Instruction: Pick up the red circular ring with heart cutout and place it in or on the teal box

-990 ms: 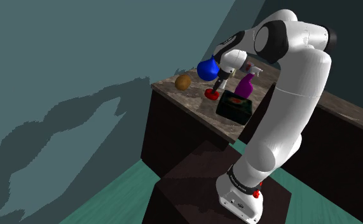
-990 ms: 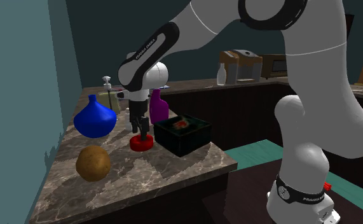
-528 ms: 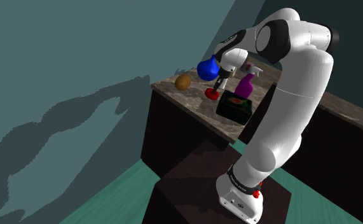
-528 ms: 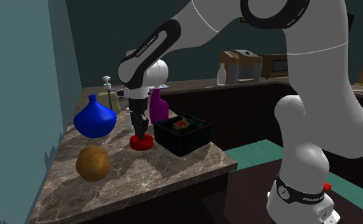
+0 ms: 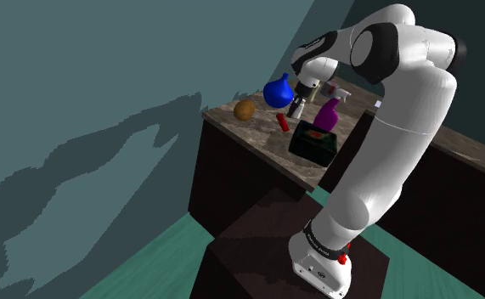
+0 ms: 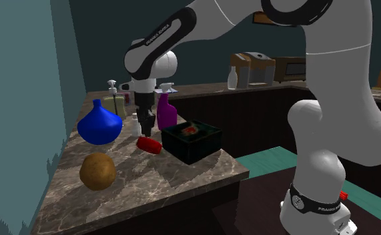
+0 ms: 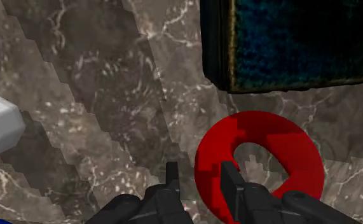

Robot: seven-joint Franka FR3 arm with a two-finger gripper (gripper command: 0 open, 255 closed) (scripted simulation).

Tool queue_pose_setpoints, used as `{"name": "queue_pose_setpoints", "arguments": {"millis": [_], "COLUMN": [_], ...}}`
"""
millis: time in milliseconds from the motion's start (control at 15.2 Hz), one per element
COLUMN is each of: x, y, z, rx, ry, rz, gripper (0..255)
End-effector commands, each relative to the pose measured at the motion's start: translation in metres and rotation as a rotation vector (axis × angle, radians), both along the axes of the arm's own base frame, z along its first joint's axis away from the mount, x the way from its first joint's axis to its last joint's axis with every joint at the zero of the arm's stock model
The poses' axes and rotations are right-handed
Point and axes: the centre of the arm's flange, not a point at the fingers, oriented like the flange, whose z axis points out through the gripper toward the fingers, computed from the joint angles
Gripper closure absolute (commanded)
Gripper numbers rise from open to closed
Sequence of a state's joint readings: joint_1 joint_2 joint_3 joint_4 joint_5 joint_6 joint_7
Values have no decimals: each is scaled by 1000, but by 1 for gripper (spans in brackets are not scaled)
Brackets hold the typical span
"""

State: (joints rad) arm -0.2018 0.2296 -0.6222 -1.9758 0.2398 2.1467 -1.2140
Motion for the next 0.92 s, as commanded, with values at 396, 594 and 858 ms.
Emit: {"name": "queue_pose_setpoints", "arguments": {"millis": [396, 594, 858], "x": [0, -3, -6], "y": [15, 55, 109], "z": [19, 14, 7], "rx": [-3, -13, -26], "ry": [2, 6, 11], "rz": [-4, -17, -34], "gripper": [0, 0, 0]}}
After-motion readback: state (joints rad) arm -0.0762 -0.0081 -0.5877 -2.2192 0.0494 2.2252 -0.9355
